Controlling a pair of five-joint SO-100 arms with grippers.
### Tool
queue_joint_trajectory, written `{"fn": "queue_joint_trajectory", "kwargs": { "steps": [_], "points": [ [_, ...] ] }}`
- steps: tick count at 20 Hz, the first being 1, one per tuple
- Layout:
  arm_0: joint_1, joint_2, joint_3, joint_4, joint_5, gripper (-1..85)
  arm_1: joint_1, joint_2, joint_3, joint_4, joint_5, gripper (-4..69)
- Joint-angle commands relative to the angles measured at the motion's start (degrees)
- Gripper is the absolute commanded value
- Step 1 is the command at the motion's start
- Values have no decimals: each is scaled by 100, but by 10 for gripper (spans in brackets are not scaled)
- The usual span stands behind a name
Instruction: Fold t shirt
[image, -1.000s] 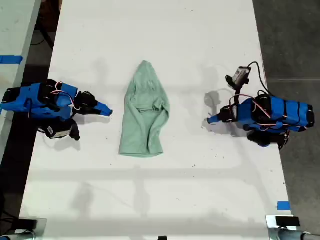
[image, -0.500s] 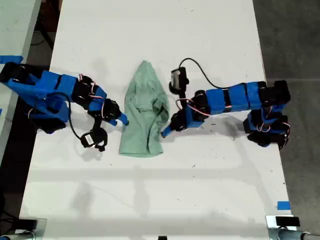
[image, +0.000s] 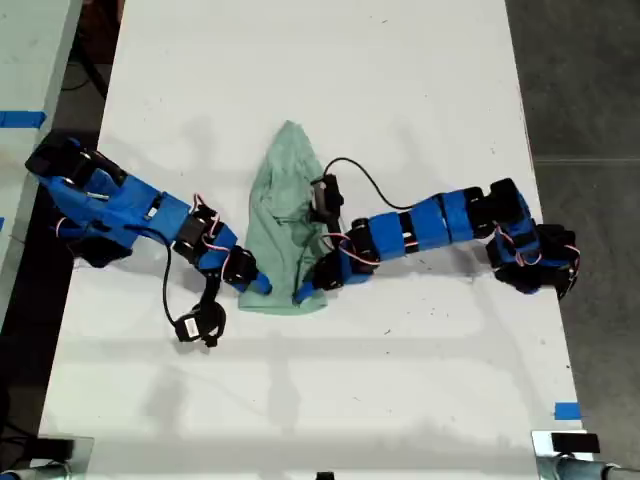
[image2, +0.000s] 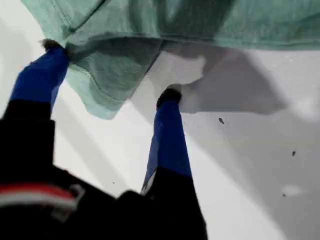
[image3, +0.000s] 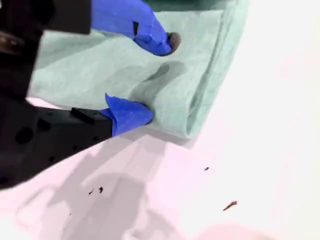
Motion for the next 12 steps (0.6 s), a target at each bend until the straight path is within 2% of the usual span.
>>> {"fn": "queue_joint_trajectory", "kwargs": {
  "steps": [1,2,3,8,10,12],
  "points": [
    [202,-413,-729,-264,-26,164,-202,-35,-396,-211,211,137],
    [220,-773,-1046,-272,62,112,-255,-53,-360,-211,299,35],
    [246,-1081,-1292,-343,70,18,-316,-53,-352,-185,360,10],
    [756,-1951,-2760,-237,158,-2,-1046,-88,-809,167,729,10],
    [1002,-1995,-3604,211,229,-2,-1424,-272,-1626,624,888,10],
    [1063,-1978,-4403,853,360,-2,-1538,53,-1714,659,861,10]
  ]
}}
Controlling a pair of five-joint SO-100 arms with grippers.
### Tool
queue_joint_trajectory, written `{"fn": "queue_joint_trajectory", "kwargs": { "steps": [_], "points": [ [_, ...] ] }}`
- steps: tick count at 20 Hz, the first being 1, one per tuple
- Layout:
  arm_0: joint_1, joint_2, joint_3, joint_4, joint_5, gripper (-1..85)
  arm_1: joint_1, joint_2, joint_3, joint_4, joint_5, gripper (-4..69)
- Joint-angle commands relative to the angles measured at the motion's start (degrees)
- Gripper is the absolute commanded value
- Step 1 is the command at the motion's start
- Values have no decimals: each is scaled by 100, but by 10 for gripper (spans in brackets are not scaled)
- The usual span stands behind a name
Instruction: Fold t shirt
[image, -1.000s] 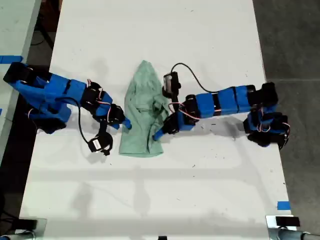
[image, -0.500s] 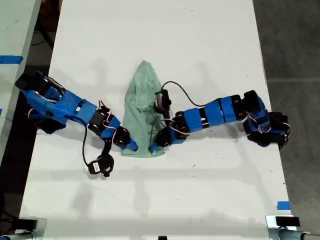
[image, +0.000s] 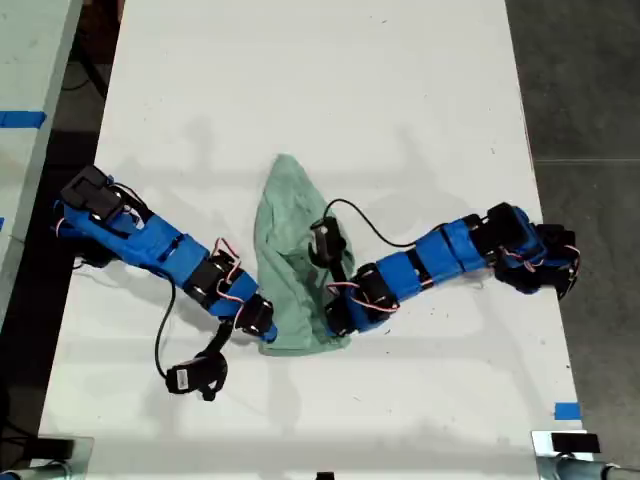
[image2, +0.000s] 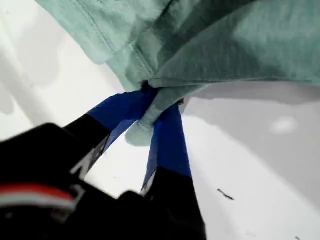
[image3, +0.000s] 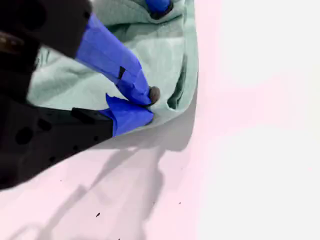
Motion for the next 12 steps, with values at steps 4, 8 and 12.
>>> {"fn": "queue_joint_trajectory", "kwargs": {
  "steps": [4,8,12],
  "points": [
    [-422,993,-1239,1556,439,-2,457,1547,-448,334,-888,10],
    [-1661,1714,-1090,2566,1099,-2,1881,2162,-158,536,-2171,10],
    [-3305,2188,-756,3349,1925,-2,3129,2065,-149,439,-2962,11]
  ]
}}
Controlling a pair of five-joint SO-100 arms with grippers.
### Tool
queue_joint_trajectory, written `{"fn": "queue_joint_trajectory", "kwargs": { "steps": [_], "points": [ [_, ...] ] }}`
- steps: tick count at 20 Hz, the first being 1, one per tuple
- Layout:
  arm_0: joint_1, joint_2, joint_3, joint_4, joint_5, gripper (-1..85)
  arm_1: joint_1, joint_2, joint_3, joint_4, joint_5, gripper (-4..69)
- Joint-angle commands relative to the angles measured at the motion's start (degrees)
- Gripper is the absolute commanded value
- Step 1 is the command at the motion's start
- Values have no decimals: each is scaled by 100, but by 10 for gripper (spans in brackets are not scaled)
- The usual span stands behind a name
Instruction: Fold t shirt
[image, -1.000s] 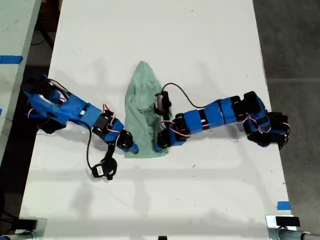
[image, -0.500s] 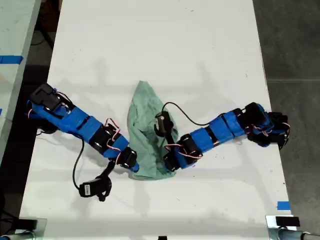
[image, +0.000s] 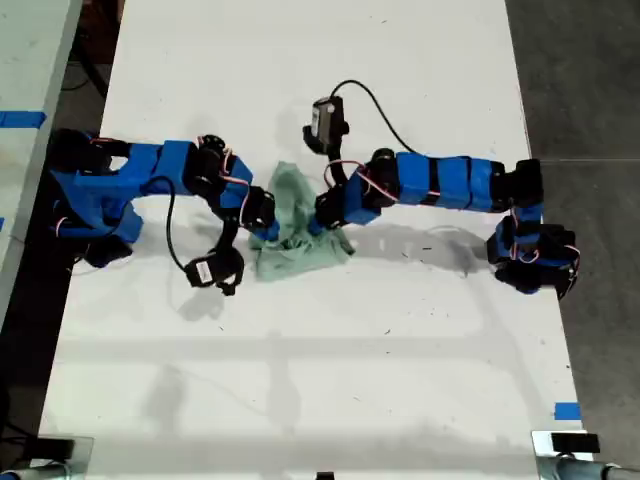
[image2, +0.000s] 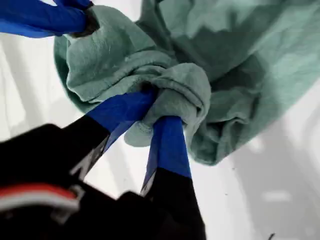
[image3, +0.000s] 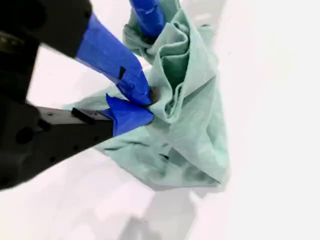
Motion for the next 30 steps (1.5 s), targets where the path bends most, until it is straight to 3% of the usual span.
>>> {"fn": "queue_joint_trajectory", "kwargs": {
  "steps": [1,2,3,4,6,9,12,14,16,18,20,22,23,25,26,28,30],
  "points": [
    [-1169,624,237,229,563,-2,773,387,-62,-97,-475,44],
    [-1564,659,413,246,773,20,1046,352,18,-149,-633,164],
    [-1925,668,571,246,993,115,1336,281,35,-132,-729,265],
    [-2276,642,729,246,1195,152,1626,211,114,-62,-738,360],
    [-2900,571,1037,264,1564,184,2057,193,299,-53,-949,430],
    [-3674,765,1380,308,2021,188,2452,246,202,202,-1239,445],
    [-4219,1705,2092,334,2197,176,2733,686,343,879,-1336,431],
    [-3955,2918,2795,343,1907,151,2646,1222,809,1529,-1090,362],
    [-2681,4333,3313,334,817,80,2188,2479,2215,1679,-650,228],
    [-1696,5977,4377,141,-483,7,1617,4219,3973,1626,141,167],
    [-844,7980,6478,-1143,-1380,-2,677,6073,5590,1406,1336,121],
    [-290,8965,8481,-2496,-1723,-2,-299,7523,7128,1020,2417,23],
    [-211,9422,9255,-2979,-1758,-2,-554,8174,7849,1011,2821,17],
    [-185,11452,10652,-3015,-1916,-2,-923,9791,9264,1125,3366,15],
    [-114,11426,11030,-3146,-2101,-2,-1099,10802,9949,1143,3524,15],
    [-35,11399,11751,-3779,-2162,-2,-1257,12911,11065,686,2733,15],
    [-132,11470,11760,-3182,-2312,-2,-1204,12876,11584,466,2514,28]
  ]
}}
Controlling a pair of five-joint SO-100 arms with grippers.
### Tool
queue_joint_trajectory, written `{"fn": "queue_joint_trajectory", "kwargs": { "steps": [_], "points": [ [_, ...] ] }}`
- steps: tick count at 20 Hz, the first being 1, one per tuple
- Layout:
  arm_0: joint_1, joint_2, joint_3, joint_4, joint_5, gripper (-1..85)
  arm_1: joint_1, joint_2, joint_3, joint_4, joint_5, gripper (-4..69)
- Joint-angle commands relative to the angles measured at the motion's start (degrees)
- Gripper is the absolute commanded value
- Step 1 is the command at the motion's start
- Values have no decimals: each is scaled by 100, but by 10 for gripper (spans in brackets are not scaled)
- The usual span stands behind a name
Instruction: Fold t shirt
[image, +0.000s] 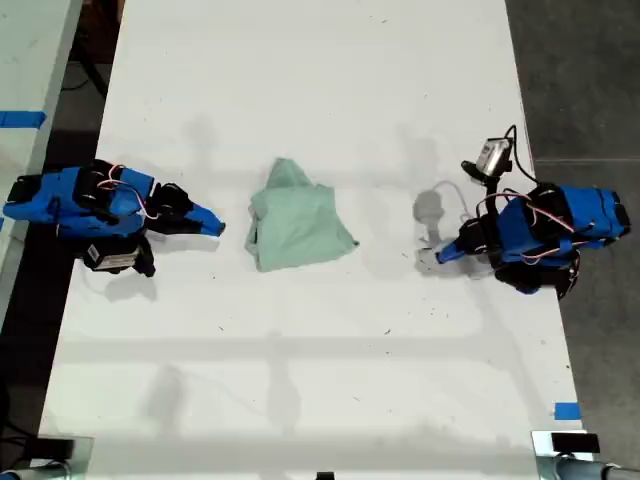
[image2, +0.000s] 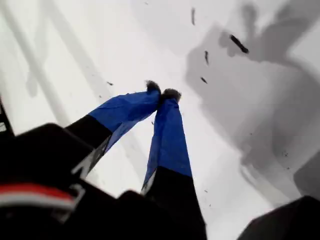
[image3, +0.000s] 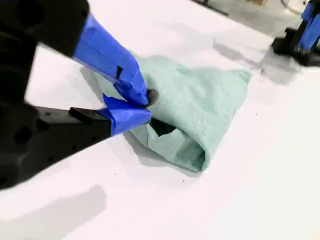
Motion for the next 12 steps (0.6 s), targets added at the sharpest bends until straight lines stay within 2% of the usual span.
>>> {"fn": "queue_joint_trajectory", "kwargs": {
  "steps": [1,3,4,7,9,11,12],
  "points": [
    [-105,167,255,457,-466,4,-35,448,835,-360,-211,52],
    [-18,123,255,457,-431,21,-26,448,1485,-747,-642,82],
    [79,132,255,457,-404,23,-88,422,1705,-888,-492,132],
    [334,123,255,466,-281,-2,-26,404,1872,-1081,-1230,140],
    [580,132,255,466,-255,18,-88,413,1872,-1090,-2259,138],
    [677,132,255,466,-255,121,-53,413,1872,-1090,-3700,137],
    [686,132,255,466,-255,145,-79,422,1881,-1107,-4157,133]
  ]
}}
